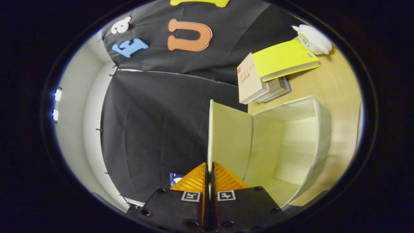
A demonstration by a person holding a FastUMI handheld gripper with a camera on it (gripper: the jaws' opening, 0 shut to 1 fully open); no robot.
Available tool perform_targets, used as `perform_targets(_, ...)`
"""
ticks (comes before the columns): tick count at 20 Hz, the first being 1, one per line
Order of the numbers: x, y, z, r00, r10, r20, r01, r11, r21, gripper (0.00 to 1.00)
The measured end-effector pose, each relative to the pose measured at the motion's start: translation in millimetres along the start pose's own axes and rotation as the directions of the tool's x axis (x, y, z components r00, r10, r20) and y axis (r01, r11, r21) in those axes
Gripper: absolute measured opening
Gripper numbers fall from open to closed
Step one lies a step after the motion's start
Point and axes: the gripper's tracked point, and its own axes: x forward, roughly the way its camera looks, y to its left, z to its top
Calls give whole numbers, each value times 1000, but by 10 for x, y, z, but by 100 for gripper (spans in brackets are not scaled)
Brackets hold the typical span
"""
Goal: Open the storage box then place both shoes into the box .Put the left shoe in first, then the right shoe, with the right side of both shoes facing outward in a uniform manner.
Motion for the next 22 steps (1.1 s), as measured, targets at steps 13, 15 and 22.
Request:
perform_targets(13, 1286, 81, -244, 979, -204, -22, 202, 977, -64, 100)
perform_targets(15, 1244, -42, -260, 971, -239, -11, 239, 970, -43, 100)
perform_targets(22, 537, -497, -154, 926, -365, 103, 370, 928, -36, 100)
